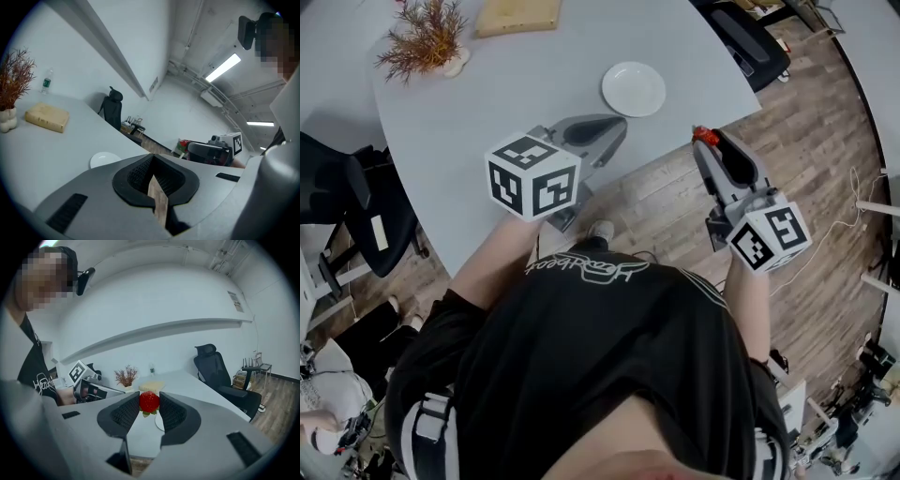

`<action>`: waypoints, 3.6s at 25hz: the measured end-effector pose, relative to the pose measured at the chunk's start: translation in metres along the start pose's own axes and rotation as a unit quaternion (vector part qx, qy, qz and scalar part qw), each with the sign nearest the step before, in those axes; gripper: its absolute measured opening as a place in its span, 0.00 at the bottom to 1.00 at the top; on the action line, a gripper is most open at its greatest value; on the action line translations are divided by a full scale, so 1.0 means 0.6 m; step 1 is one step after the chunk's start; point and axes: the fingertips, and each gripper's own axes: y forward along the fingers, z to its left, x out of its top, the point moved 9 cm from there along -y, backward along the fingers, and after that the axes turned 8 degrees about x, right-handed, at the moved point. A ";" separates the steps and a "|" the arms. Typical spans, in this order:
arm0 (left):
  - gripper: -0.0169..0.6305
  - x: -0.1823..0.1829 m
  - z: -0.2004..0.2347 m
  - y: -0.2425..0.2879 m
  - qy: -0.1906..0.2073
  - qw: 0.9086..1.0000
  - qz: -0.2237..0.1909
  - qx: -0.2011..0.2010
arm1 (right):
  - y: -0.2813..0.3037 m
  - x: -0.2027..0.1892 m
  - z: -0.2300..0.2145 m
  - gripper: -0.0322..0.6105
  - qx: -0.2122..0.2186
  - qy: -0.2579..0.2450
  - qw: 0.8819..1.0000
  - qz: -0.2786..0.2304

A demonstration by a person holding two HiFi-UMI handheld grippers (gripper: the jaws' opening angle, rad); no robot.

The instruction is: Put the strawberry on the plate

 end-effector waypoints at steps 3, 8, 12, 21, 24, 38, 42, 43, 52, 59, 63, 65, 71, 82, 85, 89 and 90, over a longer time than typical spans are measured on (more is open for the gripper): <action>0.04 0.003 0.006 0.011 0.000 1.000 0.000 0.002 | 0.011 0.003 -0.015 0.24 0.005 0.002 1.000 -0.002; 0.04 0.002 0.011 0.032 0.000 1.000 0.009 0.003 | 0.039 0.015 -0.042 0.24 0.020 0.001 1.000 -0.005; 0.04 0.002 0.020 0.048 -0.001 1.000 0.017 0.003 | 0.071 0.024 -0.069 0.24 0.031 0.002 0.999 -0.007; 0.04 -0.009 0.043 0.063 0.001 1.000 0.028 0.006 | 0.152 0.019 -0.117 0.24 0.050 0.012 0.999 0.008; 0.04 -0.016 0.053 0.068 -0.003 0.999 0.035 0.010 | 0.178 0.021 -0.125 0.24 0.054 0.004 0.998 0.012; 0.04 -0.049 0.081 0.066 -0.037 0.998 0.041 0.033 | 0.288 -0.056 -0.166 0.24 0.048 -0.014 0.997 0.064; 0.04 -0.051 0.095 0.059 -0.062 0.997 0.029 0.040 | 0.310 -0.089 -0.180 0.24 0.028 -0.026 0.995 0.089; 0.04 -0.052 0.099 0.056 -0.067 0.996 0.027 0.043 | 0.315 -0.097 -0.183 0.24 0.022 -0.024 0.995 0.093; 0.04 -0.069 0.122 0.049 -0.084 0.994 0.029 0.063 | 0.356 -0.170 -0.215 0.24 -0.005 -0.032 0.987 0.155; 0.04 -0.079 0.130 0.055 -0.087 0.993 0.037 0.064 | 0.375 -0.209 -0.225 0.24 -0.008 -0.051 0.979 0.196; 0.04 -0.080 0.137 0.057 -0.088 0.993 0.039 0.067 | 0.379 -0.216 -0.225 0.24 -0.009 -0.069 0.975 0.212; 0.04 -0.081 0.141 0.056 -0.089 0.993 0.039 0.069 | 0.381 -0.219 -0.225 0.24 -0.009 -0.073 0.972 0.222; 0.04 -0.086 0.144 0.057 -0.090 0.993 0.043 0.070 | 0.380 -0.223 -0.223 0.24 -0.010 -0.086 0.969 0.233; 0.04 -0.080 0.143 0.046 -0.078 0.993 0.042 0.075 | 0.385 -0.222 -0.218 0.24 -0.008 -0.103 0.963 0.247; 0.04 -0.080 0.143 0.041 -0.079 0.993 0.038 0.080 | 0.386 -0.223 -0.219 0.25 -0.004 -0.102 0.963 0.249; 0.04 -0.084 0.142 0.035 -0.080 0.993 0.038 0.083 | 0.386 -0.221 -0.217 0.28 0.000 -0.100 0.963 0.249; 0.04 -0.085 0.141 0.034 -0.080 0.993 0.037 0.083 | 0.385 -0.220 -0.216 0.29 0.001 -0.100 0.964 0.248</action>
